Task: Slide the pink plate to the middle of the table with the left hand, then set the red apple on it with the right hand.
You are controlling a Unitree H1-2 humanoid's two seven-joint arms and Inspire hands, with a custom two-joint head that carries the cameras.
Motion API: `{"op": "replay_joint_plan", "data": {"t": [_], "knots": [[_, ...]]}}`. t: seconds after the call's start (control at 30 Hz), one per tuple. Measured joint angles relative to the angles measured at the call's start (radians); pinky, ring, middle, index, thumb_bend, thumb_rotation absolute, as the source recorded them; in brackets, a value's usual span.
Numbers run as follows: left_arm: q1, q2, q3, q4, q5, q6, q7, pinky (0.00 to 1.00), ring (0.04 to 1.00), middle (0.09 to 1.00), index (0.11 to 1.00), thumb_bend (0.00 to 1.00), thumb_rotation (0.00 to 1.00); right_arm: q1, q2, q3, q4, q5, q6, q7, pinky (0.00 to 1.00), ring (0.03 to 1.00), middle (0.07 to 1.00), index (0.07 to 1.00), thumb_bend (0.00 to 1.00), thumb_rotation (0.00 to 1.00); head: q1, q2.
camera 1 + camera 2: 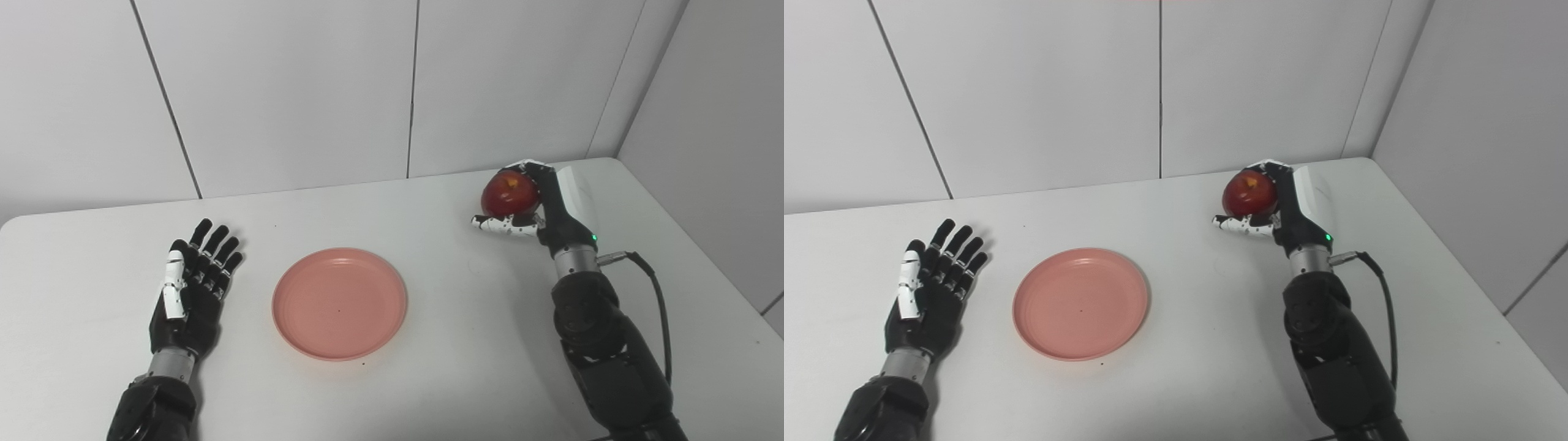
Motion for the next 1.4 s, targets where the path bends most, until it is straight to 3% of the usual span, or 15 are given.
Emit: {"op": "replay_joint_plan", "data": {"t": [0.3,0.67,1.13,1.4], "knots": [[0.005,-0.027,-0.012,-0.02,0.024,-0.003,0.022,0.92,0.911,0.918,0.906,0.38,1.0,-0.05,0.048,0.094,0.017,-0.013,-0.011,0.049,0.35,0.41,0.445,0.527,0.52,0.0,0.106,0.006],[0.011,-0.045,-0.023,-0.035,0.045,-0.005,0.044,0.91,0.904,0.906,0.894,0.38,1.0,-0.1,0.163,0.216,0.042,-0.043,-0.025,0.072,0.31,0.387,0.44,0.525,0.53,0.0,0.178,0.018],[0.025,-0.062,-0.022,-0.058,0.063,-0.007,0.068,0.89,0.888,0.891,0.889,0.39,1.0,-0.097,0.253,0.309,0.11,-0.073,-0.045,0.089,0.29,0.371,0.436,0.523,0.53,0.0,0.242,0.038],[0.029,-0.066,-0.019,-0.062,0.064,-0.007,0.07,0.9,0.9,0.902,0.897,0.39,1.0,-0.092,0.283,0.328,0.135,-0.09,-0.062,0.088,0.27,0.358,0.424,0.523,0.53,0.0,0.272,0.041]]}}
